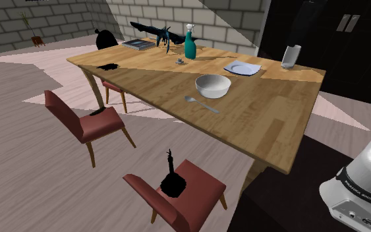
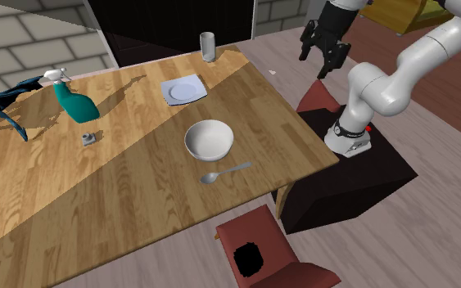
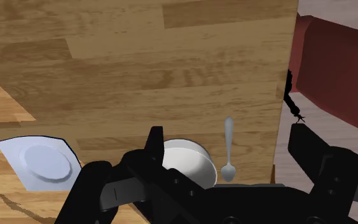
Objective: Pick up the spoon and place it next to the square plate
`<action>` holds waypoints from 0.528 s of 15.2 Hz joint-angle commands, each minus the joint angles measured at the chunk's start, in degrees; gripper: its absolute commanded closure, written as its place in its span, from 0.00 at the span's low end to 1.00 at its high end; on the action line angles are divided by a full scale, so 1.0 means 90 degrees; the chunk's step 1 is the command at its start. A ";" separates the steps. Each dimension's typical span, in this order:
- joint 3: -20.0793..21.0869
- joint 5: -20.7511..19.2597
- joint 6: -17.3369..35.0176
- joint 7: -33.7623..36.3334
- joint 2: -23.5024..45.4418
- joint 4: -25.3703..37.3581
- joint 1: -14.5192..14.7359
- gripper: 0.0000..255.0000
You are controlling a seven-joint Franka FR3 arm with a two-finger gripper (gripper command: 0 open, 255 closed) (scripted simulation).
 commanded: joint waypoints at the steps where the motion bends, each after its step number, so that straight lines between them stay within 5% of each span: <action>1: 0.0000 0.0000 0.0000 0.0000 0.0000 0.0000 0.0000 0.00; 8: 0.0402 -0.0034 0.1417 0.0275 0.1020 -0.0394 0.0020 0.00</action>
